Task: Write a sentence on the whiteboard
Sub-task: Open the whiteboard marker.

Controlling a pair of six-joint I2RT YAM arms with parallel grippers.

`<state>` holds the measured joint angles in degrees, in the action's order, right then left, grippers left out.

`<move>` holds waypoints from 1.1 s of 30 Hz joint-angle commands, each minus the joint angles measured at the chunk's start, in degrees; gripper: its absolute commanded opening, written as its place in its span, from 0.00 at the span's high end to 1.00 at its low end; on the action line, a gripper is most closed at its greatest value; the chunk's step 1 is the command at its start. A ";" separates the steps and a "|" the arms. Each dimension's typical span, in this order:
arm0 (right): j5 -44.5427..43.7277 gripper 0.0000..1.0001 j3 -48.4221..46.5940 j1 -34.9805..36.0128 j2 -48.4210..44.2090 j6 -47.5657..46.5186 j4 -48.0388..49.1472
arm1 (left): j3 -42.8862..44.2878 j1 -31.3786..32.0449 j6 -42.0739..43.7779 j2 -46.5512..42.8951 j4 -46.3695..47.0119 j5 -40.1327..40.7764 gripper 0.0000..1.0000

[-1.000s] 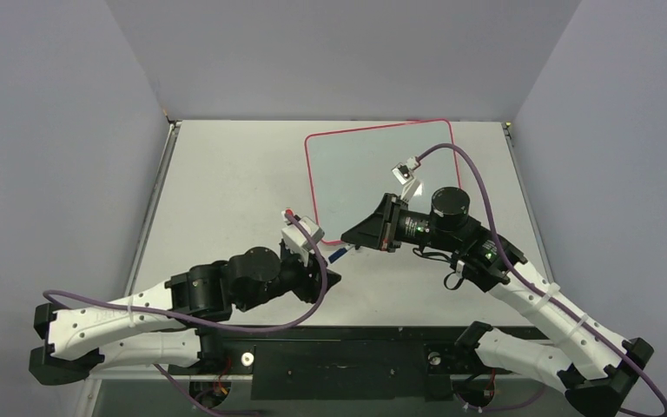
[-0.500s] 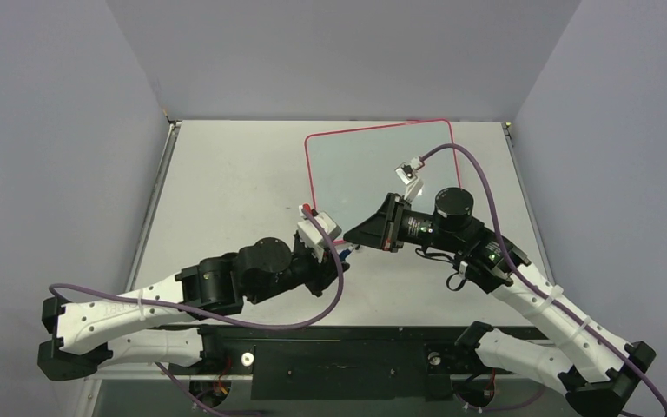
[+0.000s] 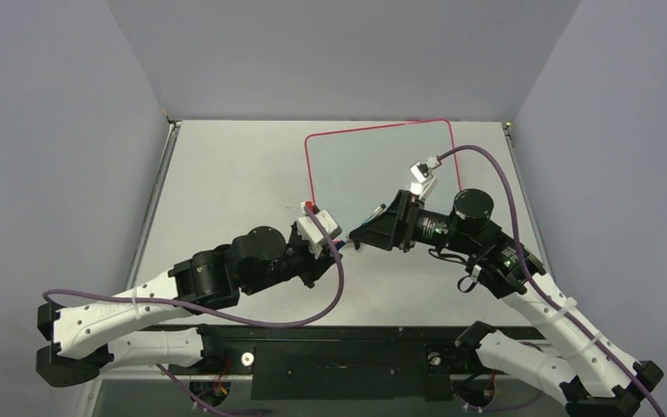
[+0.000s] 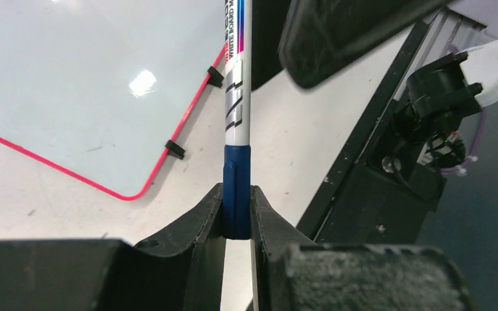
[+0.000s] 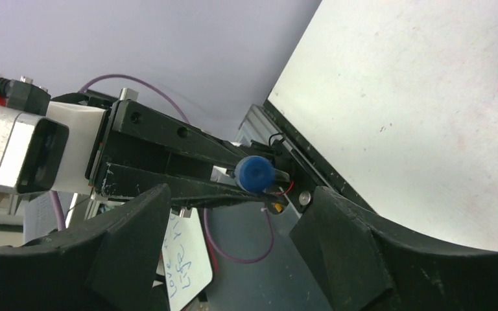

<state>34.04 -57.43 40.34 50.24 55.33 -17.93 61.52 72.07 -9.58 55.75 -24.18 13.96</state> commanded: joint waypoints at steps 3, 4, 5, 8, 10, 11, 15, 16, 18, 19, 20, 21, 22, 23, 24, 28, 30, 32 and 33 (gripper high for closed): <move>8.05 0.24 -1.02 -6.97 -2.12 -3.38 -0.49 | 3.90 -5.22 13.84 -2.40 -3.37 -9.97 1.00; 9.33 0.25 -1.72 -7.60 -1.76 -4.55 -1.16 | 4.10 -6.00 15.85 -2.22 -3.60 -12.87 1.00; 9.84 0.25 -2.12 -7.80 -1.52 -5.24 -2.73 | 4.21 -7.59 16.67 -2.09 -3.64 -14.60 1.00; 11.49 0.26 -3.43 -7.92 -0.50 -7.79 -4.89 | 4.50 -10.64 20.83 -1.27 -3.67 -22.27 1.00; 12.58 0.27 -3.78 -7.98 0.20 -8.62 -5.33 | 4.16 -12.65 22.83 -0.96 -3.34 -26.31 1.00; 12.91 0.27 -3.97 -7.99 0.42 -8.95 -5.83 | 3.97 -13.89 23.37 -0.93 -3.00 -28.47 1.00; 14.09 0.29 -4.80 -7.95 1.92 -10.88 -7.44 | 4.02 -16.96 25.59 -0.32 -3.37 -34.53 1.00; 14.25 0.29 -5.06 -7.97 2.21 -10.91 -7.67 | 4.44 -17.67 26.18 0.21 -3.75 -35.14 1.00; 14.27 0.31 -5.97 -7.94 2.88 -10.82 -8.51 | 4.89 -18.37 26.94 0.93 -4.56 -36.24 1.00; 14.25 0.32 -6.59 -7.98 3.21 -10.78 -8.65 | 4.91 -18.46 27.23 1.23 -4.69 -36.88 1.00; 14.23 0.32 -6.88 -7.94 3.38 -10.78 -8.97 | 4.70 -18.59 27.64 1.30 -4.67 -37.15 1.00; 14.28 0.33 -7.36 -7.91 3.71 -10.82 -9.19 | 4.55 -18.66 27.75 1.36 -4.36 -37.64 1.00; 14.29 0.34 -7.57 -7.87 3.94 -10.84 -9.61 | 4.15 -18.71 27.84 1.37 -4.15 -37.80 1.00; 14.25 0.36 -8.02 -7.90 4.42 -10.92 -9.81 | 3.68 -18.72 27.90 1.31 -3.80 -37.93 1.00; 14.19 0.37 -8.17 -7.90 4.60 -10.93 -10.21 | 3.43 -18.72 27.81 1.26 -3.56 -37.94 1.00; 13.36 0.43 -8.64 -7.15 5.85 -11.19 -11.39 | 2.19 -18.71 27.89 1.00 -2.02 -38.29 1.00; 12.64 0.45 -8.74 -6.46 6.52 -11.65 -12.40 | 2.27 -18.70 28.21 1.15 -1.93 -38.38 1.00; 11.73 0.46 -9.03 -5.28 7.11 -12.13 -13.27 | 2.56 -18.71 28.48 1.51 -1.91 -38.74 1.00; 11.26 0.47 -9.11 -4.97 7.60 -12.34 -13.49 | 2.69 -18.72 28.59 1.72 -1.85 -39.00 1.00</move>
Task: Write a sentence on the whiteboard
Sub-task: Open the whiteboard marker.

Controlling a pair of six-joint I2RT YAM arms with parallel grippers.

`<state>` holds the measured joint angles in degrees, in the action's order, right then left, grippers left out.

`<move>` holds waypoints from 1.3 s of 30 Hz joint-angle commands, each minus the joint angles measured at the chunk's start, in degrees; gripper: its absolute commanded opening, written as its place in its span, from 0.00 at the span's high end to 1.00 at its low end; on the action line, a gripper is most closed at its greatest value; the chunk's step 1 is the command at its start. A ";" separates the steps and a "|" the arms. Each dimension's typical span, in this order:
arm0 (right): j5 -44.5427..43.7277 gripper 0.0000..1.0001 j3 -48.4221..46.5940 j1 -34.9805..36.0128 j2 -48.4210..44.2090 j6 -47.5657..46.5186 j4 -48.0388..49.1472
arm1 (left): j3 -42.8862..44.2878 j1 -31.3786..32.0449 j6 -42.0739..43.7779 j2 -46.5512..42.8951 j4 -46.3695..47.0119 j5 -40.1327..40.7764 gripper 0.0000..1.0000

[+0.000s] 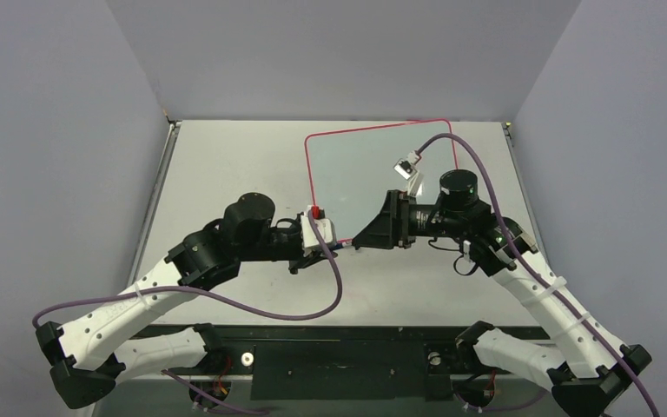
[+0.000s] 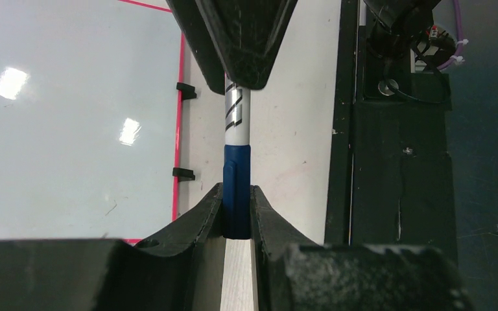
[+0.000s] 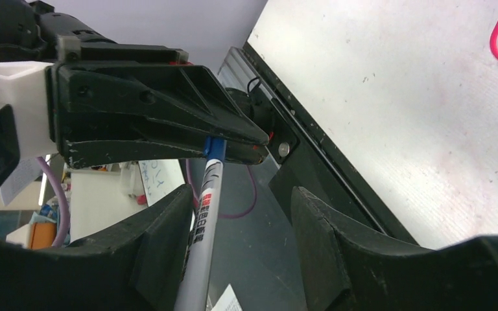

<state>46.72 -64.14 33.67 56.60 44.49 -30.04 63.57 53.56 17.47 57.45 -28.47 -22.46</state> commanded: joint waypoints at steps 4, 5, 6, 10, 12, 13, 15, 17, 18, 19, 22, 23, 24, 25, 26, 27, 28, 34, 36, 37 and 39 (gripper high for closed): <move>-2.77 0.49 -2.99 3.72 2.11 -1.77 -1.87 | 0.72 -0.21 1.98 0.74 2.71 -2.75 1.00; -2.99 0.49 -3.22 4.18 2.20 -1.77 -1.93 | 0.79 -0.21 2.05 0.96 2.71 -2.76 1.00; -3.31 0.50 -3.42 4.37 2.33 -1.77 -1.94 | 0.90 -0.21 2.15 1.21 2.69 -2.85 1.00; -3.72 0.52 -4.20 4.69 2.72 -1.71 -1.95 | 0.59 -0.21 2.06 1.86 3.38 -2.95 1.00; -3.77 0.54 -4.51 4.75 2.92 -1.73 -1.94 | 0.33 -0.21 1.91 2.06 3.88 -2.95 1.00; -3.70 0.55 -4.64 4.74 2.91 -1.79 -1.94 | 0.24 -0.21 1.88 2.23 4.13 -2.95 1.00; -3.73 0.57 -4.72 4.76 2.96 -1.82 -1.95 | 0.09 -0.17 1.80 2.34 4.39 -2.77 1.00; -3.99 0.58 -4.86 4.69 2.87 -1.90 -1.95 | -0.03 -0.21 1.70 2.31 4.53 -2.27 1.00; -4.13 0.58 -4.97 4.70 2.80 -1.88 -1.95 | -0.07 -0.19 1.60 2.18 4.55 -2.08 1.00; -4.39 0.57 -5.04 4.63 2.64 -1.87 -1.95 | -0.41 -0.20 1.51 1.95 4.69 -1.67 1.00; -4.54 0.52 -5.50 4.43 2.43 -1.79 -1.97 | -1.35 -0.21 0.99 0.71 5.22 -0.07 1.00; -4.60 0.49 -5.57 4.36 2.28 -1.74 -2.01 | -2.05 -0.21 0.72 0.16 5.61 0.34 1.00; -4.57 0.47 -5.72 4.18 2.20 -1.71 -2.03 | -2.40 -0.21 0.63 -0.17 5.74 0.95 1.00; -4.43 0.45 -5.81 4.11 2.07 -1.78 -2.03 | -2.93 -0.21 0.50 -0.75 5.85 1.29 1.00; -4.15 0.42 -5.97 3.77 1.99 -1.78 -2.11 | -3.15 -0.21 0.43 -0.93 5.87 1.79 1.00; -4.04 0.41 -5.99 3.59 1.96 -1.78 -2.19 | -3.46 -0.23 0.38 -1.35 5.83 1.93 1.00; -3.88 0.40 -5.99 3.35 1.97 -1.78 -2.20 | -3.65 -0.27 0.42 -1.68 5.85 2.14 1.00; -3.65 0.42 -6.17 3.22 2.42 -1.52 -2.21 | -3.99 -0.30 0.12 -1.44 6.50 2.58 1.00; -3.65 0.44 -6.25 3.31 2.59 -1.51 -2.18 | -3.92 -0.30 0.15 -1.04 6.77 2.51 1.00; -3.70 0.45 -6.24 3.33 2.62 -1.51 -2.25 | -3.86 -0.30 0.17 -0.95 6.77 2.42 1.00; -3.74 0.48 -6.12 3.37 2.66 -1.51 -2.24 | -3.68 -0.30 0.35 -0.60 6.58 2.43 1.00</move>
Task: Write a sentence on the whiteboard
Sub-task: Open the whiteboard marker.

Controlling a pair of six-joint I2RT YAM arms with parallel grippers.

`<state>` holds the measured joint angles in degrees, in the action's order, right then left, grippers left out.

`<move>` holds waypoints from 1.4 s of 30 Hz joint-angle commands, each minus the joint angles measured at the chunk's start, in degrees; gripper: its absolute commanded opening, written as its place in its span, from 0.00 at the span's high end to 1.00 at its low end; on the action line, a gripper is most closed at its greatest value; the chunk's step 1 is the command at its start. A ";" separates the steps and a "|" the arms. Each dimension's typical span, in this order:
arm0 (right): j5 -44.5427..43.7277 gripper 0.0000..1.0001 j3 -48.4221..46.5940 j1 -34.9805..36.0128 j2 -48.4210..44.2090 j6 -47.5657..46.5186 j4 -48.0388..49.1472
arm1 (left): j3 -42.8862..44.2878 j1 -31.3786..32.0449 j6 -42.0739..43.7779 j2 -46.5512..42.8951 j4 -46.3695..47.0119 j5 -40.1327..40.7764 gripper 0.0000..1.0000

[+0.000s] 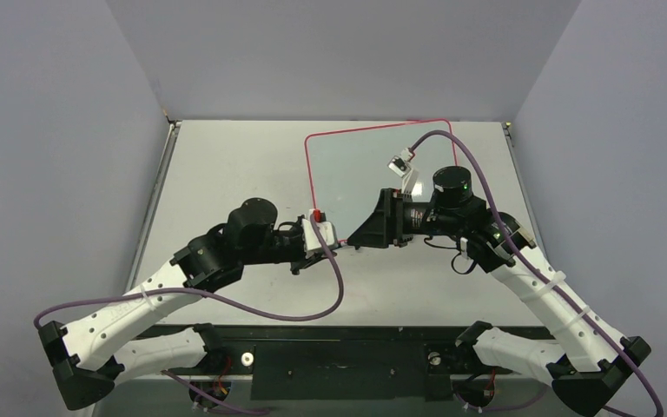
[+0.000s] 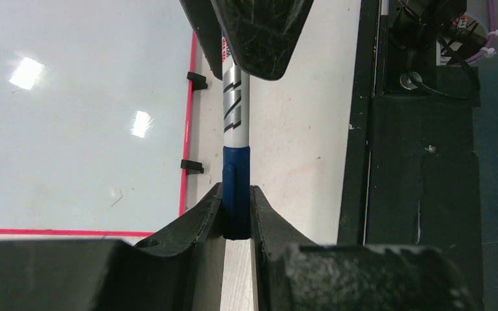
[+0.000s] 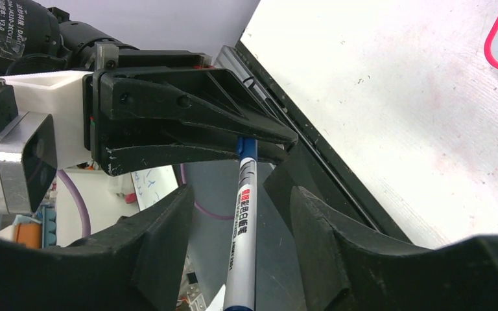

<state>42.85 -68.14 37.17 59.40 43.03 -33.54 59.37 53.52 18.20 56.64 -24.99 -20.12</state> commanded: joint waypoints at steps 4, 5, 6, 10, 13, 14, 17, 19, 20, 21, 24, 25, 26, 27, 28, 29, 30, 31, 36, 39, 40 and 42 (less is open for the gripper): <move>-0.08 0.58 -1.72 0.09 -0.04 -0.05 1.20 | 0.57 -0.24 0.05 0.56 2.82 -0.06 1.00; -0.02 0.59 -1.64 0.10 0.03 -0.05 1.20 | 0.66 -0.25 0.16 0.66 2.74 -0.08 1.00; -0.11 0.61 -1.60 0.18 0.18 -0.05 1.20 | 0.83 -0.21 0.30 0.95 2.47 -0.27 1.00; -0.40 0.66 -1.47 0.47 0.79 -0.18 1.09 | 2.10 -0.24 1.41 2.01 0.80 -0.43 1.00; -0.58 0.68 -1.64 0.76 1.12 -0.41 0.63 | 2.51 -0.25 1.73 2.29 0.39 -0.44 1.00; -0.71 0.68 -1.69 0.82 1.22 -0.64 0.47 | 2.67 -0.21 1.81 2.37 0.32 -0.40 1.00; -1.48 0.69 -1.77 1.40 1.53 -1.14 -0.35 | 2.87 -0.18 2.01 2.63 0.22 -0.35 1.00; -1.73 0.70 -1.75 1.65 1.82 -1.38 -0.87 | 2.99 -0.17 2.03 2.86 0.13 -0.41 1.00; -1.90 0.70 -1.79 1.79 1.90 -1.42 -0.97 | 2.96 -0.19 2.07 3.01 0.17 -0.43 1.00; -2.14 0.70 -1.77 1.95 1.92 -1.51 -1.03 | 3.01 -0.13 2.04 3.07 0.24 -0.40 1.00; -2.55 0.71 -1.76 2.38 2.05 -1.60 -1.07 | 2.98 -0.17 1.92 3.25 0.40 -0.52 1.00; -2.76 0.71 -1.75 2.47 2.15 -1.64 -1.08 | 2.99 -0.17 1.84 3.27 0.54 -0.53 1.00; -2.85 0.72 -1.67 2.60 2.18 -1.64 -1.04 | 2.97 -0.17 1.73 3.31 0.55 -0.53 1.00; -2.99 0.72 -1.66 2.67 2.23 -1.63 -1.02 | 3.01 -0.17 1.74 3.31 0.56 -0.56 1.00; -3.10 0.72 -1.61 2.83 2.27 -1.63 -1.05 | 3.06 -0.17 1.80 3.32 0.56 -0.59 1.00; -3.18 0.73 -1.63 2.96 2.36 -1.70 -1.03 | 3.08 -0.12 1.78 3.37 0.56 -0.61 1.00; -3.24 0.73 -1.58 3.03 2.42 -1.75 -0.96 | 3.05 -0.15 1.76 3.34 0.56 -0.62 1.00; -3.40 0.74 -1.52 3.15 2.53 -1.73 -0.98 | 3.06 -0.16 1.80 3.37 0.60 -0.62 1.00; -3.93 0.77 -1.17 3.79 2.73 -1.72 -0.99 | 3.05 -0.11 1.85 3.30 0.48 -0.53 1.00; -4.19 0.80 -0.93 3.88 2.84 -1.80 -0.94 | 3.09 -0.17 1.88 3.28 0.31 -0.41 1.00; -4.29 0.81 -0.85 3.97 2.88 -1.80 -0.97 | 3.07 -0.17 1.86 3.29 0.23 -0.39 1.00; -4.46 0.84 -0.68 4.05 2.94 -1.93 -0.85 | 3.03 -0.12 1.99 3.30 0.21 -0.40 1.00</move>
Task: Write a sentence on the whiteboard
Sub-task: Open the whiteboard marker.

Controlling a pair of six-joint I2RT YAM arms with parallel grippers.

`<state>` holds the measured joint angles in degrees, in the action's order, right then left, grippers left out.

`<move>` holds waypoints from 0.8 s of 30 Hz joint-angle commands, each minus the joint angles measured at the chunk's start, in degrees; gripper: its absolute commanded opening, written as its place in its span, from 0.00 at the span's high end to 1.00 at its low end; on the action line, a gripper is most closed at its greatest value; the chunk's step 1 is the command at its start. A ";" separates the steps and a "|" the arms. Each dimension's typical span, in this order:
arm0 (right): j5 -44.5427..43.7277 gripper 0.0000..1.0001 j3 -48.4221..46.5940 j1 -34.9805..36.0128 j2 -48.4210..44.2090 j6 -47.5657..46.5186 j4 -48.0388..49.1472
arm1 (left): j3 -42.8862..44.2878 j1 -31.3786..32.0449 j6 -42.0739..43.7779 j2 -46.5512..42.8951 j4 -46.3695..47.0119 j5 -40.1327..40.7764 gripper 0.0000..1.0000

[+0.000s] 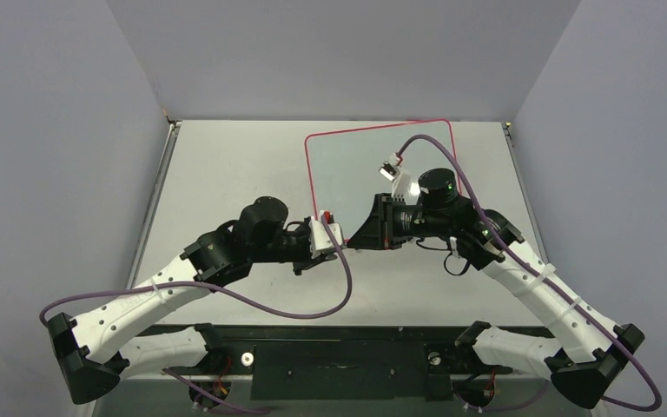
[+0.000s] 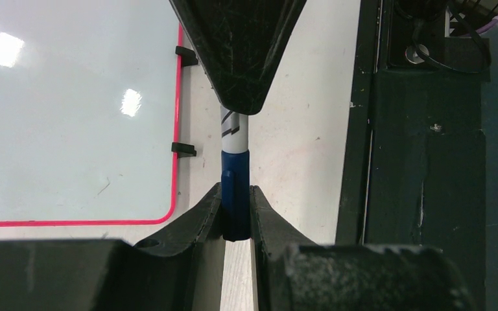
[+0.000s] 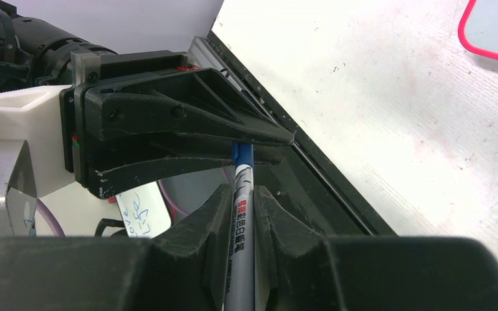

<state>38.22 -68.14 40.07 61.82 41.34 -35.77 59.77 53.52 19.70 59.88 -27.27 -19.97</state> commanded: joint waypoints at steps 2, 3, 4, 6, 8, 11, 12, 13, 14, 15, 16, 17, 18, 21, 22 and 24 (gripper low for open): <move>0.05 0.88 -0.54 1.16 0.52 -0.21 1.32 | 2.64 -0.14 0.47 0.05 2.53 -0.49 1.00; 0.03 0.91 -0.34 1.15 0.50 -0.26 1.32 | 2.59 -0.16 0.44 0.06 2.55 -0.50 1.00; -0.05 0.96 -0.24 1.15 0.58 -0.29 1.36 | 2.58 -0.16 0.43 0.06 2.54 -0.36 1.00; -0.32 1.00 -0.09 1.22 0.57 -0.30 1.26 | 2.53 -0.17 0.51 -0.01 2.57 -0.27 1.00; -0.66 1.00 0.13 1.31 0.53 -0.44 1.32 | 2.42 -0.17 0.41 -0.29 2.80 0.00 1.00; -1.65 1.00 0.68 1.24 0.32 -0.66 1.23 | 1.80 -0.17 -1.08 -0.85 3.55 0.82 1.00; -2.01 1.00 0.79 1.24 0.21 -0.76 1.27 | 1.90 -0.17 -1.60 -0.87 3.28 1.08 0.97; -2.77 1.00 1.01 1.19 0.17 -0.85 1.24 | 2.18 -0.17 -2.87 -0.67 2.83 1.84 0.94; -3.18 1.00 1.17 1.21 -0.09 -0.93 1.23 | 2.96 -0.28 -4.00 -0.14 1.54 2.07 0.88; -3.86 1.00 1.52 1.16 -0.15 -0.98 1.23 | 3.51 -0.31 -4.38 0.09 0.87 2.24 0.86; -4.21 1.00 1.94 1.04 -0.35 -0.99 1.23 | 3.55 -0.38 -5.28 0.34 0.10 2.36 0.80; -4.84 1.00 2.12 1.01 -0.41 -1.00 1.25 | 3.06 -0.36 -5.81 0.20 0.06 2.42 0.78; -5.14 1.00 2.42 0.87 -0.74 -1.00 1.28 | 2.54 -0.41 -6.87 -0.21 0.65 2.49 0.73; -6.45 1.00 3.03 0.51 -1.09 -1.08 1.23 | -1.02 -0.45 -9.60 -2.21 4.28 3.42 0.66; -6.56 1.00 3.30 0.31 -1.29 -1.13 1.23 | -1.66 -0.50 -11.09 -3.32 5.05 3.61 0.64; -6.71 1.00 3.63 0.02 -1.59 -1.21 1.25 | -3.39 -0.58 -13.17 -4.77 7.08 3.78 0.64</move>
<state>33.67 -65.01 40.53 62.15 40.95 -35.77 58.48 53.41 12.27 58.96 -26.28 -17.15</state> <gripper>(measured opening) 0.097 0.353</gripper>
